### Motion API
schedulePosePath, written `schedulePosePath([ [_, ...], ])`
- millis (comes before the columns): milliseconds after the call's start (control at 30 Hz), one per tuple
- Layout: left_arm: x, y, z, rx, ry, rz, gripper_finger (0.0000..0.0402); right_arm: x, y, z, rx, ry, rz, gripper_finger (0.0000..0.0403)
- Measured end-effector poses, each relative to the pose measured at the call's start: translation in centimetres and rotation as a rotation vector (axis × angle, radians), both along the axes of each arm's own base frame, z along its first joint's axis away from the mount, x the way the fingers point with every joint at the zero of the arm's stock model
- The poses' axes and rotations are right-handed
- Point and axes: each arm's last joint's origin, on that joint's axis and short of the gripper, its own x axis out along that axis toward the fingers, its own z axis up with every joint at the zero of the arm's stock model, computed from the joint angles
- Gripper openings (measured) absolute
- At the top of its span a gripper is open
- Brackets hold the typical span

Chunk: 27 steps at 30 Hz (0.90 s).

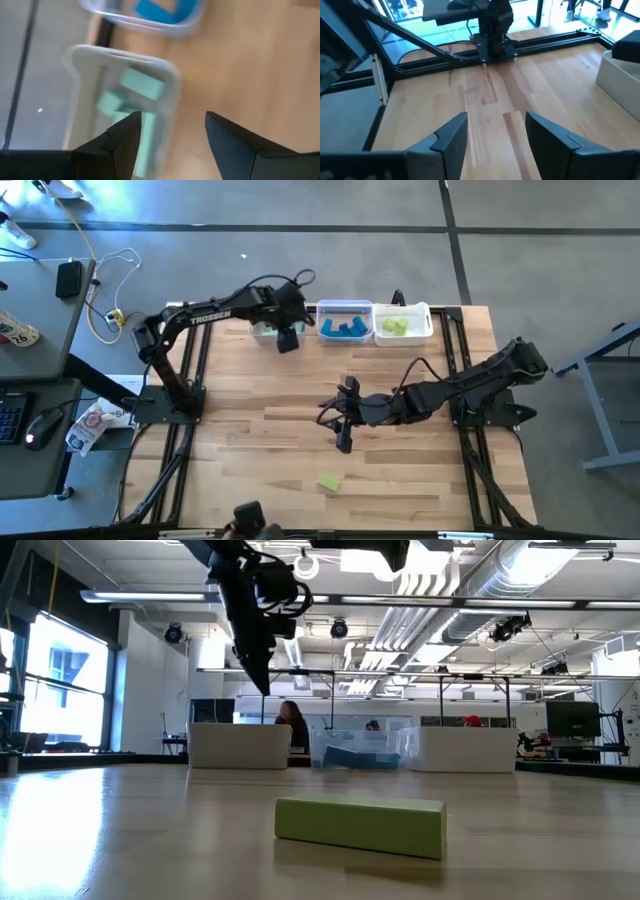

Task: Sort & place blocks by color
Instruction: Put the green block into the white bin

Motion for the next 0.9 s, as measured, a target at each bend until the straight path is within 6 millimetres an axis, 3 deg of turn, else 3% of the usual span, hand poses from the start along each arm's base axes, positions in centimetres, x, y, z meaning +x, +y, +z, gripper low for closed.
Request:
schedulePosePath([
  [167,0.8,-2.8,0.1,-0.055,0.056,-0.087,0.0206,-0.1,1.6,-0.6,-0.004,0.0,0.009,0.0185],
  [433,1.3,-5.5,-0.1,-0.106,0.134,-0.112,0.0205,1.1,4.4,-4.5,0.038,0.102,0.07,0.0169],
  [633,0.9,-6.4,-0.1,-0.146,0.185,-0.069,0.0207,2.2,6.7,-5.8,0.075,0.143,0.163,0.0161],
  [900,0.5,-6.6,-0.2,-0.166,0.21,-0.019,0.0207,3.1,8.8,-9.3,0.135,0.259,0.227,0.0161],
])
